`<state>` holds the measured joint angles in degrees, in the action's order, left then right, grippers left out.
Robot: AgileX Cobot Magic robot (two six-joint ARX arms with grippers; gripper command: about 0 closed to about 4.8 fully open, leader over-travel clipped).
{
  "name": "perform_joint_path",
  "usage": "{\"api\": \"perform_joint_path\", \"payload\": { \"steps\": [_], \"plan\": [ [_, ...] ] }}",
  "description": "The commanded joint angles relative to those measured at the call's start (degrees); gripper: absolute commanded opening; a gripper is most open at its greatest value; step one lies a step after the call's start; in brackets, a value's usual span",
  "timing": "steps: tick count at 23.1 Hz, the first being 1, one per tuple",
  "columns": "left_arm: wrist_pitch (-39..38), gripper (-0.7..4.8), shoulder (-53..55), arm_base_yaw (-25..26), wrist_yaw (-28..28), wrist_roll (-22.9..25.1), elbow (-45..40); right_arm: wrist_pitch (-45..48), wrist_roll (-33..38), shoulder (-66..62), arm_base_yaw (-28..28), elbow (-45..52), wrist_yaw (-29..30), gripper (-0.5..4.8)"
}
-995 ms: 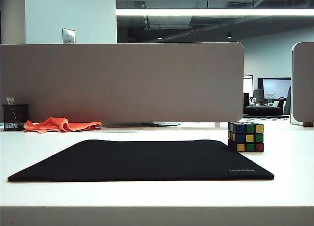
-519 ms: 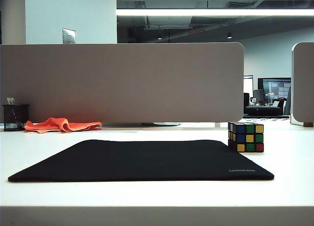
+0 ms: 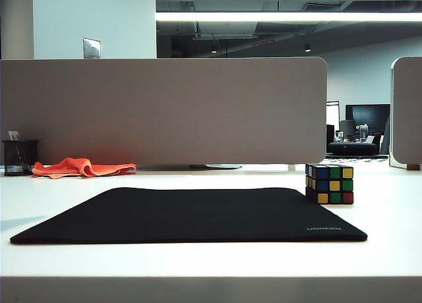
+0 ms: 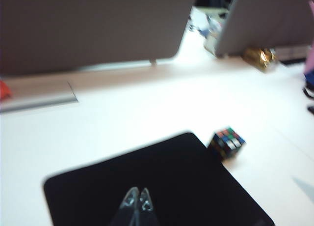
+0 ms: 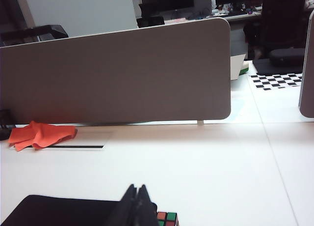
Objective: Pick up the cube on the right side of the mouse pad, then place it in the center of the mouse pad.
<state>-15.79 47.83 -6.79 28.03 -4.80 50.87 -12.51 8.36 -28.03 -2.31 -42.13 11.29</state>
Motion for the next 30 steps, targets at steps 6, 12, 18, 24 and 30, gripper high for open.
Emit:
{"api": "perform_joint_path", "payload": {
  "steps": [6, 12, 18, 24, 30],
  "plan": [
    [-1.5, -0.05, 4.7, -2.9, -3.8, -0.2, 0.9, -11.5, -4.9, -7.5, 1.1, -6.1, -6.2, -0.07],
    [-1.7, 0.07, 4.7, -2.9, -7.3, -3.0, 0.9, -14.8, -5.2, -13.4, 4.8, -8.4, -9.3, -0.07],
    [-2.2, 2.2, 4.7, -3.0, -2.3, -4.8, 0.9, -20.9, -5.2, -25.6, 11.3, -14.9, -9.9, 2.09],
    [-1.2, 2.2, 4.7, -3.0, 4.6, -4.9, 1.1, -22.1, -3.8, -34.5, 14.3, -19.7, -9.9, 4.79],
    [-2.6, 2.77, 4.7, -3.0, 6.9, -4.9, 1.1, -26.5, -0.4, -44.0, 15.1, -27.5, -10.3, 4.79]
  ]
}}
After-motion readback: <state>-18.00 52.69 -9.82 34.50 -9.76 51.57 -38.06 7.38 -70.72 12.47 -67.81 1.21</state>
